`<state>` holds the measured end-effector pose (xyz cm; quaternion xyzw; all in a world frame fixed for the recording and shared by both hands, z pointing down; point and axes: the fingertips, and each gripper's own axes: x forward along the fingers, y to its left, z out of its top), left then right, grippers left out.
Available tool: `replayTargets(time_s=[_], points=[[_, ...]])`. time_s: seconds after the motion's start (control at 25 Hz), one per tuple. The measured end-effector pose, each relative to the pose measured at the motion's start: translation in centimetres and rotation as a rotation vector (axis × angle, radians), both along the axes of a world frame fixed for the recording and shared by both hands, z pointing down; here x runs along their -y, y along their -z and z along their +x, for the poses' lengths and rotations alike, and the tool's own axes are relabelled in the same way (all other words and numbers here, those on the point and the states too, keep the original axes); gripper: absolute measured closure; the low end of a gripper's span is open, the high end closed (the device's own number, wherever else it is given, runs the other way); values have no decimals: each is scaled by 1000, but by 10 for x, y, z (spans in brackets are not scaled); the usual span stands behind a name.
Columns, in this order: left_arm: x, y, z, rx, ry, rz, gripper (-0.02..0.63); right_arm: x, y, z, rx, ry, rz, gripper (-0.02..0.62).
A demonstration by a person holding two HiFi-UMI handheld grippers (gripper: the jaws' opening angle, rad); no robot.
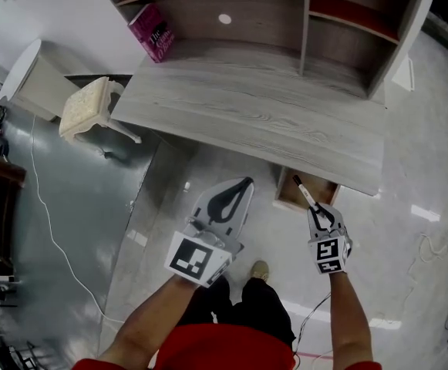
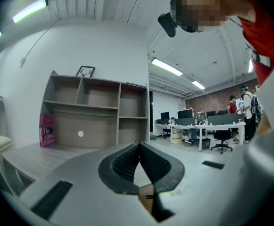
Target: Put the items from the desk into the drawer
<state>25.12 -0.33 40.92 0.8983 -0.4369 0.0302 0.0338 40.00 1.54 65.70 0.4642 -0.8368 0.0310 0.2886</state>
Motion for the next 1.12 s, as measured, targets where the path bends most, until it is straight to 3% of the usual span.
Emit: replayTargets(time_s=[0.64, 0.8, 1.12], points=[[21, -16, -17, 15, 18, -19, 598, 37, -56, -1, -127, -16, -161, 514], [22, -20, -18, 11, 8, -32, 598, 37, -60, 1, -121, -33, -187, 476], [15, -23, -15, 3, -34, -41, 598, 28, -24, -4, -12, -64, -125, 500]])
